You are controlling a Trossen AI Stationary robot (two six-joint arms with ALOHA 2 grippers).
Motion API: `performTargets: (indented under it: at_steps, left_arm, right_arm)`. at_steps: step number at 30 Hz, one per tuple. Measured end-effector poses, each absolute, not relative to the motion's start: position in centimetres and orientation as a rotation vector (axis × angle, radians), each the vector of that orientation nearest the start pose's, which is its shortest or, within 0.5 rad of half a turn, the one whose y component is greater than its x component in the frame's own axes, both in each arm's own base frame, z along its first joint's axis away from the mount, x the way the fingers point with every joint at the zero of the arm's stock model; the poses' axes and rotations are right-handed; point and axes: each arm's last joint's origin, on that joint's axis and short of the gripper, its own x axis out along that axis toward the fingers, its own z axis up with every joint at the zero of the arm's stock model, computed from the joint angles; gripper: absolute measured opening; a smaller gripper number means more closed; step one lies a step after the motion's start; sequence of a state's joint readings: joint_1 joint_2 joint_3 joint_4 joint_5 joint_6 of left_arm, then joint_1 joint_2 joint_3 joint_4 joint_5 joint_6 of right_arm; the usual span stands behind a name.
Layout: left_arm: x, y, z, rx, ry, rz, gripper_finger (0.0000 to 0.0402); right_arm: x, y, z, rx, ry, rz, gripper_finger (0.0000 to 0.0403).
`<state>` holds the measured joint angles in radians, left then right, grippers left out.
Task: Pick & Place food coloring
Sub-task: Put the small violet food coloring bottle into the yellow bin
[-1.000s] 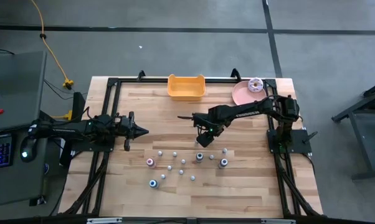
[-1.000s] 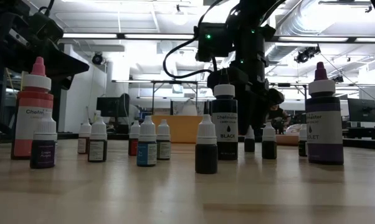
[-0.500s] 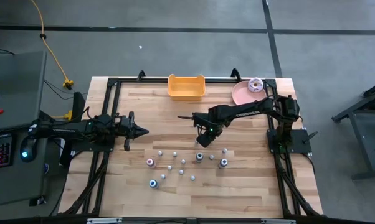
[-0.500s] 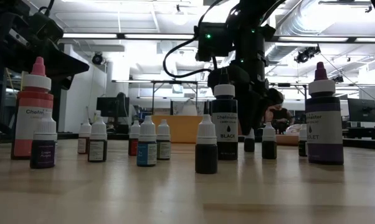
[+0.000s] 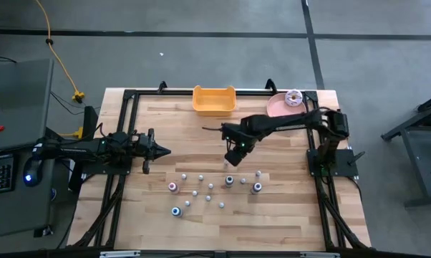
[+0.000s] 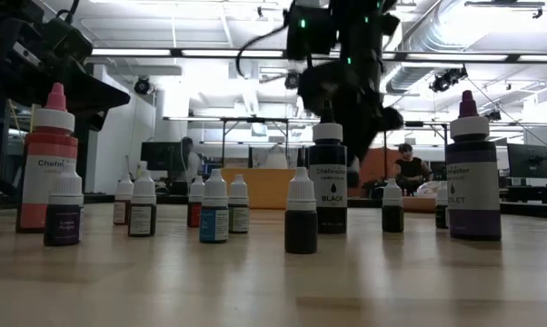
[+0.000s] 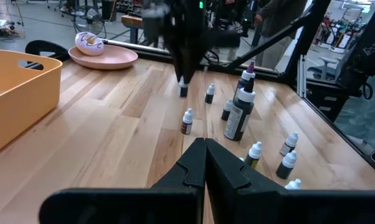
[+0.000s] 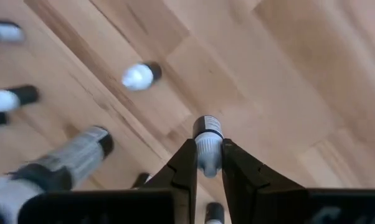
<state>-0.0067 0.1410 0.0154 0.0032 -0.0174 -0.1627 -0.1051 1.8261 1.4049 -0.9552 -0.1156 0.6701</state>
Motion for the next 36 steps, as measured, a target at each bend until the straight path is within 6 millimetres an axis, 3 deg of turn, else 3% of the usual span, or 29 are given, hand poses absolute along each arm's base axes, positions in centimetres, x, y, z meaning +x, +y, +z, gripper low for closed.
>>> performTargets:
  at_steps: [6, 12, 20, 27, 36]
  left_arm:
    - [10.5, 0.0, 15.8, -0.161, 0.121, 0.017, 0.0001]
    - [10.5, 0.0, 15.8, -0.161, 0.121, 0.017, 0.0001]
    - [10.5, 0.0, 15.8, -0.161, 0.122, 0.016, 0.0001]
    - [10.5, 0.0, 15.8, -0.161, 0.122, 0.016, 0.0001]
    - [10.5, 0.0, 15.8, -0.161, 0.122, 0.016, 0.0001]
  right_arm:
    - [34.9, -4.3, 27.4, 0.632, 1.259, -0.481, 0.0047]
    - [34.7, -6.7, 33.9, 0.539, 1.113, -0.522, 0.0046]
    - [33.6, -10.5, 38.5, 0.476, 0.967, -0.575, 0.0046]
    - [35.1, -13.4, 38.8, 0.432, 0.944, -0.583, 0.0049]
    - [39.4, -18.0, 35.0, 0.386, 1.032, -0.588, 0.0052]
